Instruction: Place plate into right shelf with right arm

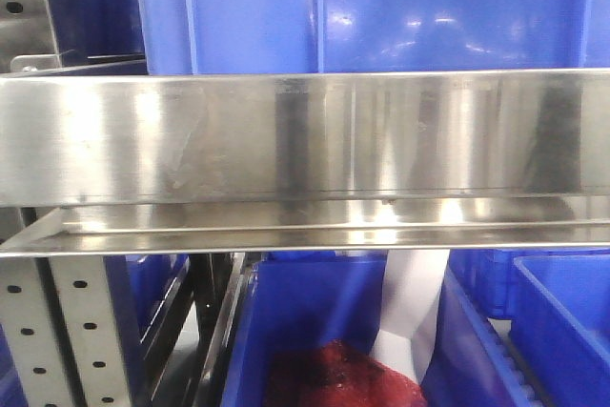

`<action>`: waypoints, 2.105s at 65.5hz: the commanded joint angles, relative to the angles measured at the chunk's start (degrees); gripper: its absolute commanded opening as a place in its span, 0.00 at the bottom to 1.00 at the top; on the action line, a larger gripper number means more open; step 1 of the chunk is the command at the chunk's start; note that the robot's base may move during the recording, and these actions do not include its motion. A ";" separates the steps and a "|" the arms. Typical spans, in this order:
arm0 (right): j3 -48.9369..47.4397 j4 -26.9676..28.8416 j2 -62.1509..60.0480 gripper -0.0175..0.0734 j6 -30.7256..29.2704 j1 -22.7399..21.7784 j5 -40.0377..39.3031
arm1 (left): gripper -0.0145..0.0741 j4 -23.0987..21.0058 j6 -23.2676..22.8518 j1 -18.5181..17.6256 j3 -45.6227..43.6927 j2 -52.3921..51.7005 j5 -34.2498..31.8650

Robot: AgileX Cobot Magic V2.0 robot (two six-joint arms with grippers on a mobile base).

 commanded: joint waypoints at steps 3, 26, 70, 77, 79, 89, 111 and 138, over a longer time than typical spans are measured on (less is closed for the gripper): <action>-2.08 -0.41 -5.64 0.26 -0.59 -0.32 1.52 | 0.11 -0.23 -0.19 -0.30 0.46 -0.42 -4.92; -2.01 -0.41 -11.77 0.25 -0.59 -0.32 8.60 | 0.11 -0.23 -0.19 -0.30 0.46 -0.42 -4.92; 6.22 -1.11 -16.08 0.25 -0.58 -0.73 -0.42 | 0.11 -0.23 -0.19 -0.30 0.46 -0.42 -4.92; 13.62 -1.11 -21.04 0.25 0.22 -3.43 -4.89 | 0.11 -0.23 -0.19 -0.30 0.46 -0.42 -4.92; 15.77 -1.11 -22.55 0.25 0.92 -4.39 -5.78 | 0.11 -0.23 -0.19 -0.30 0.46 -0.42 -4.92; 28.37 -6.35 -32.09 0.25 5.78 -10.56 -7.12 | 0.11 -0.23 -0.19 -0.30 0.46 -0.42 -4.92; 43.51 -20.90 -43.51 0.25 22.38 -21.14 -1.69 | 0.11 -0.23 -0.19 -0.30 0.46 -0.42 -4.92; 57.68 -21.65 -51.73 0.25 24.50 -23.68 -3.79 | 0.11 -0.23 -0.19 -0.30 0.46 -0.42 -4.92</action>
